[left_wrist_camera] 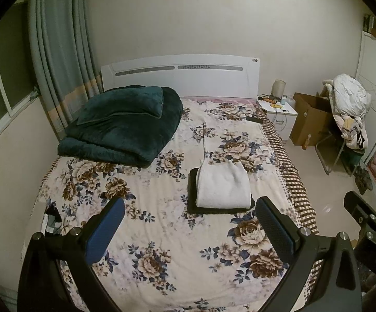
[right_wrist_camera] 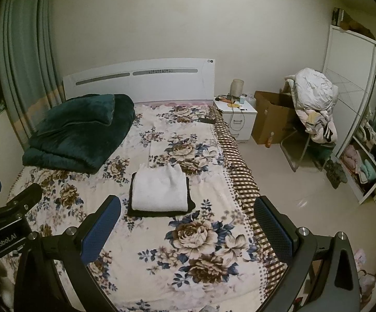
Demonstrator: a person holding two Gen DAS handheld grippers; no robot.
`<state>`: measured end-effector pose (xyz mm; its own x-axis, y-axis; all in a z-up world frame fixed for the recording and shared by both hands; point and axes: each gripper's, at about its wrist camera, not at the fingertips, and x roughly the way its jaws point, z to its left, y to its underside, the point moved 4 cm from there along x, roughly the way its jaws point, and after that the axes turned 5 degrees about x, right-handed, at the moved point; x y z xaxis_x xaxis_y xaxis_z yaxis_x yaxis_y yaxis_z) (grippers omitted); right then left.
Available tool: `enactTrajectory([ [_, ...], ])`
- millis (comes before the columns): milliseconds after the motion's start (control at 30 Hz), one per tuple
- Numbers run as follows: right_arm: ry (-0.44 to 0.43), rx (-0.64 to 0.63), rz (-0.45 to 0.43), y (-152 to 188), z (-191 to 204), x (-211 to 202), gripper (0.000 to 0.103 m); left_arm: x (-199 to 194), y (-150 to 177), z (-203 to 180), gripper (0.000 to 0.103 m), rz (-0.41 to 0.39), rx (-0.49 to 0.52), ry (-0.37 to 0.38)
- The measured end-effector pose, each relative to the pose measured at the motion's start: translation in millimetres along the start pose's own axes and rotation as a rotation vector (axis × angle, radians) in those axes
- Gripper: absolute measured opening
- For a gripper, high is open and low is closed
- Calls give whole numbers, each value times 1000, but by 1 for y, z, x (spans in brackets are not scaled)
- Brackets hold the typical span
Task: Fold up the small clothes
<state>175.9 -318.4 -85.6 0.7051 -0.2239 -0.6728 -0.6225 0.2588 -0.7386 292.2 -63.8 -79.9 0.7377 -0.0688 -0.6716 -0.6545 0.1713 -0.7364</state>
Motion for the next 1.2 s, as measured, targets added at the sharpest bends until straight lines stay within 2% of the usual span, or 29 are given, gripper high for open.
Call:
enactTrajectory([
  [1200,-3,-7,-2,1,-1,1,103,-5,2,0,103,-6,-1,-3],
])
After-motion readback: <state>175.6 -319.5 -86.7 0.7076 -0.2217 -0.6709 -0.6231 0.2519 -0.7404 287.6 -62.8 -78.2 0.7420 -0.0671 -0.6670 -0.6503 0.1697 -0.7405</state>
